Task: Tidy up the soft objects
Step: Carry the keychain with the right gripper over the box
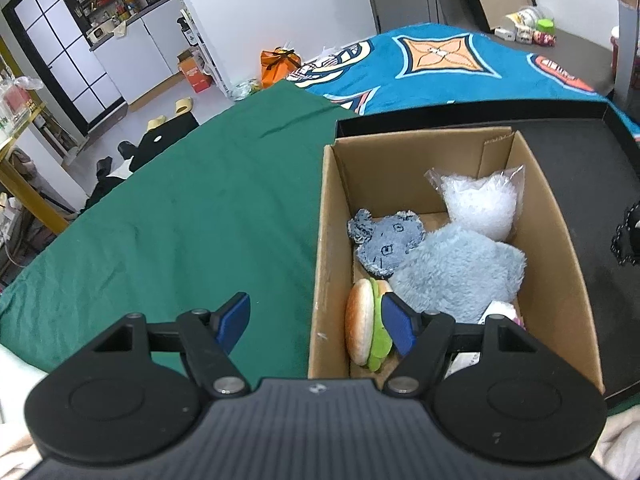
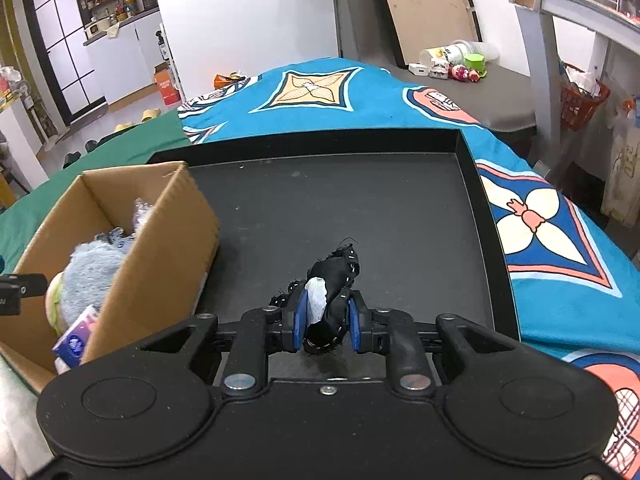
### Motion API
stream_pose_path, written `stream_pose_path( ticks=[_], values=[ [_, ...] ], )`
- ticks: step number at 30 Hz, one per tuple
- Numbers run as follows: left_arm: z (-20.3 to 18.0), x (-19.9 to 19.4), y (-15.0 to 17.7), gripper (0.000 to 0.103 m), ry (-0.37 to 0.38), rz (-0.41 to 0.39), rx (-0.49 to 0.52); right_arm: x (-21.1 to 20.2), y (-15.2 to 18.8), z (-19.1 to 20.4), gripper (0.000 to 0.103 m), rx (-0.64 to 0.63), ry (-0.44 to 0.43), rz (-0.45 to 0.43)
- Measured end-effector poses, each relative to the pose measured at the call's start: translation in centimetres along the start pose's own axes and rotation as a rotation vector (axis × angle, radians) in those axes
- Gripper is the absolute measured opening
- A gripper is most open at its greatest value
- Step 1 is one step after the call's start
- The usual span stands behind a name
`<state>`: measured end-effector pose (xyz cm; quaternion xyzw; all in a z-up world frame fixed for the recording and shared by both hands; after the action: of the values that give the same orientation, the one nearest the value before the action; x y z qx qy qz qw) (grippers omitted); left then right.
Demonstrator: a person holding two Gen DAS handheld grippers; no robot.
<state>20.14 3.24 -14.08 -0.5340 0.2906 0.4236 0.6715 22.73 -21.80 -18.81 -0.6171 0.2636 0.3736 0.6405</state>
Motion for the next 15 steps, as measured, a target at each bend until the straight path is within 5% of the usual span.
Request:
stream_pose_path(
  ticks=[15],
  values=[
    [1.3, -0.5, 0.5, 0.07, 0.106, -0.031, -0.022, -3.6, -2.0, 3.9, 0.022, -0.054, -0.028, -0.04]
  ],
)
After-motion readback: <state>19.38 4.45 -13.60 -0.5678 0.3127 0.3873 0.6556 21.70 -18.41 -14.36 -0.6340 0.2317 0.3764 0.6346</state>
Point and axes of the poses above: each gripper's, at about its wrist camera, not at the fingertips, and x roughly the way its jaws point, z to its left, y to its underside, the point moved 1 cm from there along x, roughly the way its jaws point, and after that the axes turned 6 degrees about z, right-handed, at the moved point
